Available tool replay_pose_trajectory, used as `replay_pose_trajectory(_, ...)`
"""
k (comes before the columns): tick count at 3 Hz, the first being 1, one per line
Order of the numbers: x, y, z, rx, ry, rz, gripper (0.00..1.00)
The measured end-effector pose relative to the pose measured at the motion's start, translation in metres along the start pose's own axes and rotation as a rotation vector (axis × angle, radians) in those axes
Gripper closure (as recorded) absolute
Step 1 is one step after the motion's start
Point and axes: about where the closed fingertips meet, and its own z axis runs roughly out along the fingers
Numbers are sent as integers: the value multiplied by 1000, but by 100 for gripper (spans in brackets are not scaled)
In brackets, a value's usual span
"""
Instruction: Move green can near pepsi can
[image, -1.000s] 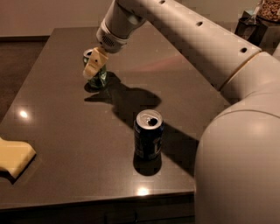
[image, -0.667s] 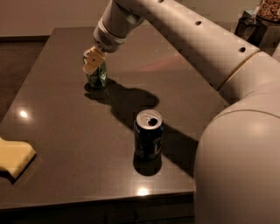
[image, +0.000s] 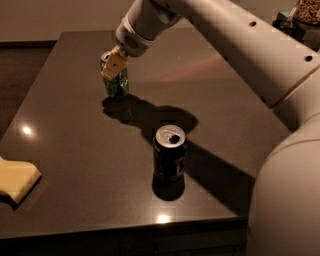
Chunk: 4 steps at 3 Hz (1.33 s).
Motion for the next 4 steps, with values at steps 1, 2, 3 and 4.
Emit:
replay_pose_trajectory(1, 24, 10, -42, 13, -18, 1, 100)
replay_pose_trajectory(2, 49, 22, -73, 23, -9, 20, 100)
replay_pose_trajectory(3, 72, 36, -99, 17, 0, 17, 100)
replay_pose_trajectory(4, 106, 52, -130, 31, 4, 16, 100)
